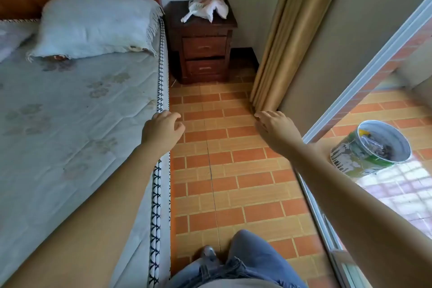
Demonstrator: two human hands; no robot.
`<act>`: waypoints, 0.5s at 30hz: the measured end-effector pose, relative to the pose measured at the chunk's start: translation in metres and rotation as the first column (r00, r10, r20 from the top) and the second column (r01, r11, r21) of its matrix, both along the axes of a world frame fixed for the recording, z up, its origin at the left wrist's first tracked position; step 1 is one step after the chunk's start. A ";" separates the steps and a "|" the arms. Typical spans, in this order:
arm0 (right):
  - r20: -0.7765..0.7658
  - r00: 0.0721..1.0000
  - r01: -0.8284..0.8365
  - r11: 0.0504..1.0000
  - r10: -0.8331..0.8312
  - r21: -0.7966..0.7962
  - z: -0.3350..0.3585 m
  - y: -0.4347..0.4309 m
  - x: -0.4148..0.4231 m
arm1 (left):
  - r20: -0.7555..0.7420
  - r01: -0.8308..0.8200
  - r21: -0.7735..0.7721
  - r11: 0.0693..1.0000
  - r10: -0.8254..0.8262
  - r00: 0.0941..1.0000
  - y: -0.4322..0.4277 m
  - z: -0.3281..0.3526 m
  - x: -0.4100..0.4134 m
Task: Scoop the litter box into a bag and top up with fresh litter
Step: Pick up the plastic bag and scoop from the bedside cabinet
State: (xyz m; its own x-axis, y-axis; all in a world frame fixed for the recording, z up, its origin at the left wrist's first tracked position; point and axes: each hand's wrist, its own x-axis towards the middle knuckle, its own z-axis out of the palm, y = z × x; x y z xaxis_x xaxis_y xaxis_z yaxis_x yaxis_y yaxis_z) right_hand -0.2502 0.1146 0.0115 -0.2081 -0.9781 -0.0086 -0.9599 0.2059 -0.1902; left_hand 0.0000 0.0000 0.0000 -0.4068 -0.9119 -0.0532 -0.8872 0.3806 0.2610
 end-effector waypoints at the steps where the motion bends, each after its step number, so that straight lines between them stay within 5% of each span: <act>1: 0.003 1.000 -0.001 1.000 0.001 -0.023 0.000 -0.003 -0.002 | -0.012 -0.004 -0.005 1.000 0.004 1.000 -0.004 0.001 -0.001; 15: 0.045 0.997 0.070 0.997 -0.069 -0.021 -0.021 -0.122 -0.079 | 0.012 -0.027 -0.018 0.999 0.027 1.000 -0.124 -0.017 -0.075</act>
